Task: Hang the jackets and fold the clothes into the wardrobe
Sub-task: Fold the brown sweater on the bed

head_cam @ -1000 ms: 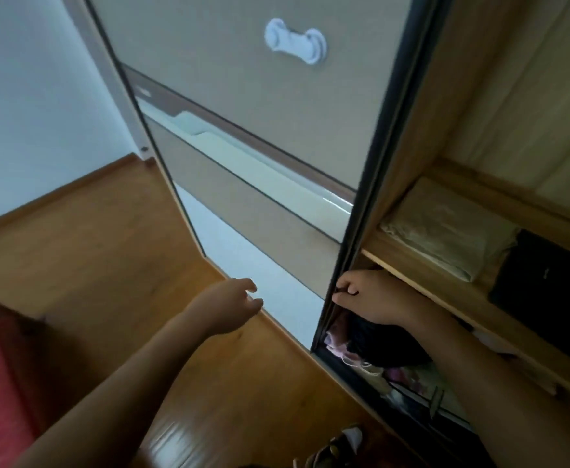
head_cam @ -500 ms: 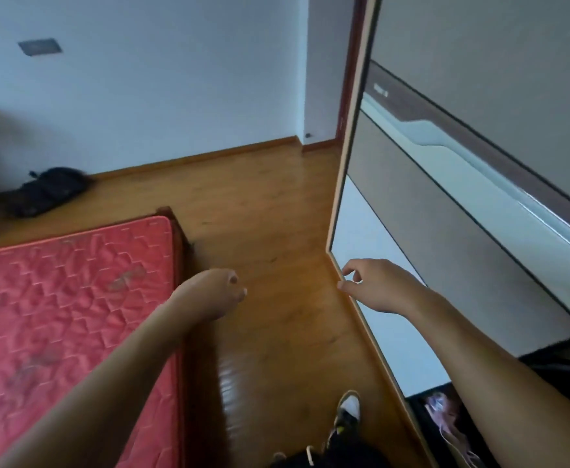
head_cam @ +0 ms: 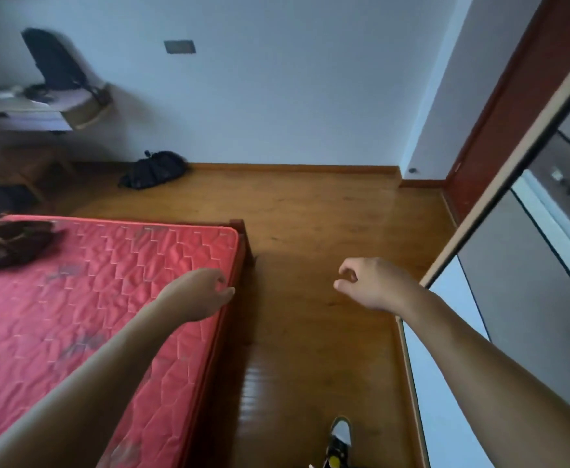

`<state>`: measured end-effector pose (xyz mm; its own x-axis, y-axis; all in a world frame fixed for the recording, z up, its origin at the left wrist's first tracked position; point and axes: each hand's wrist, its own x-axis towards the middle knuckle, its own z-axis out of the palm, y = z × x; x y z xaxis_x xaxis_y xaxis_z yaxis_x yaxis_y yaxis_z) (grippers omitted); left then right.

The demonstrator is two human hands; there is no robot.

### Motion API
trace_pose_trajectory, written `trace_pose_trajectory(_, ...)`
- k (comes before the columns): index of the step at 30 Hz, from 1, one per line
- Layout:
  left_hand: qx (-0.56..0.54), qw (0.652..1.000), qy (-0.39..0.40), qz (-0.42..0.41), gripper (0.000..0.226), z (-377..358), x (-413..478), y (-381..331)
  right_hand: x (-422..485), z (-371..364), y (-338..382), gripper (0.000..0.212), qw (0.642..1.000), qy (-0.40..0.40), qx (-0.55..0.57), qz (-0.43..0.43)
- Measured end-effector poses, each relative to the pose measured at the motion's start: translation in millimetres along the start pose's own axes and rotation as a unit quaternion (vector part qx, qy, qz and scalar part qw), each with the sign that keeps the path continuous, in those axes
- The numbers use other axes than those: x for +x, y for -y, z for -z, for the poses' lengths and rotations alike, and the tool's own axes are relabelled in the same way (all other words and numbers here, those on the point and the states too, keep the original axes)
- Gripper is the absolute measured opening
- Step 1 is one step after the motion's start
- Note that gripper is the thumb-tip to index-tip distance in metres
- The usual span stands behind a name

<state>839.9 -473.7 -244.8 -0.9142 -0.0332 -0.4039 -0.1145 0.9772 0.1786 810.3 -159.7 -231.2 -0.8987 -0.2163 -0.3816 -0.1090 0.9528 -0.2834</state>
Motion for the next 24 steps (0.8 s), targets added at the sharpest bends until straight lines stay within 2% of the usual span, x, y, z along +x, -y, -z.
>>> trace_pose_trajectory(11,-0.022,0.997,-0.048,0.054,0.049,79,159,-1,211,105,-4,0.049,0.994,0.022,-0.076,0.074)
trace_pose_trajectory(17,-0.038,0.996,-0.055,0.061,0.048,115,274,26,346,140,27,0.047,0.991,0.035,-0.077,0.103)
trace_pose_trajectory(24,-0.04,0.996,-0.065,0.051,0.048,198,410,63,498,205,75,0.045,0.986,0.048,-0.08,0.138)
